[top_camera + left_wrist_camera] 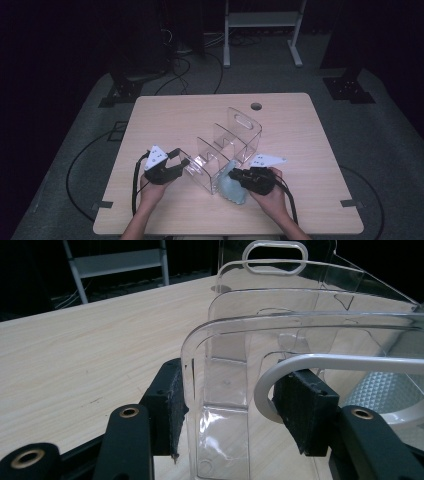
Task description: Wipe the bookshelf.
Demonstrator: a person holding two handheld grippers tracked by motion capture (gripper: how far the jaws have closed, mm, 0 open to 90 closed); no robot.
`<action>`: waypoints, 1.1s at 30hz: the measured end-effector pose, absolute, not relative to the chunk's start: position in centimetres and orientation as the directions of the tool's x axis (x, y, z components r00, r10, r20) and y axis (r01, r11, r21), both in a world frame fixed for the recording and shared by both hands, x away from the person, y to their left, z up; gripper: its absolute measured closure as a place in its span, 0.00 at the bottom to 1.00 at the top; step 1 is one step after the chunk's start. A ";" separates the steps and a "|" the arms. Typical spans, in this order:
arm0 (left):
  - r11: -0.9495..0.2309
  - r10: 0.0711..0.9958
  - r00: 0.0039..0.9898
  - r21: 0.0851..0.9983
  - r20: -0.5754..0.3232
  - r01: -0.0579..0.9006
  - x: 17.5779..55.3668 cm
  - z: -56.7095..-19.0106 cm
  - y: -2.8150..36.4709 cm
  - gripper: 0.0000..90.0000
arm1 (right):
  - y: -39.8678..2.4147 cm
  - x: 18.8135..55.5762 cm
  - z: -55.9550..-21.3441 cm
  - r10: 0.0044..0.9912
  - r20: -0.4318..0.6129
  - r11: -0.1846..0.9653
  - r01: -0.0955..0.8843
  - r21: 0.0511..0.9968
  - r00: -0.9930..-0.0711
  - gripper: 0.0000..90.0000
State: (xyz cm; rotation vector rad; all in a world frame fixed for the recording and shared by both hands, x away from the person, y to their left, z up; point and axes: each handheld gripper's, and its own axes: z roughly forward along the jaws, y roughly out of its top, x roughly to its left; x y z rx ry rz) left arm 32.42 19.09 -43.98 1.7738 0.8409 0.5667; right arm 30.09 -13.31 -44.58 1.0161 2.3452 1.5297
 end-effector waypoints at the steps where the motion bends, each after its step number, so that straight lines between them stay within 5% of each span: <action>1: -0.208 0.770 0.638 0.938 -0.017 0.276 32.4 -44.0 19.1 0.52 | -12.9 29.8 -44.5 0.608 0.219 0.250 0.446 0.859 -0.763 0.90; 13: -0.222 0.759 0.651 0.938 -0.004 0.265 32.3 -44.0 19.5 0.53 | -9.1 27.0 -44.5 0.486 0.214 0.320 0.401 0.858 -0.847 0.90; 25: -0.211 0.789 0.615 0.932 -0.016 0.295 32.4 -44.0 19.0 0.51 | -15.0 31.3 -44.6 0.672 0.219 0.209 0.465 0.861 -0.708 0.90; 33: -0.214 0.783 0.621 0.934 -0.012 0.288 32.4 -44.0 19.4 0.52 | -12.6 30.0 -44.6 0.607 0.210 0.261 0.442 0.858 -0.766 0.90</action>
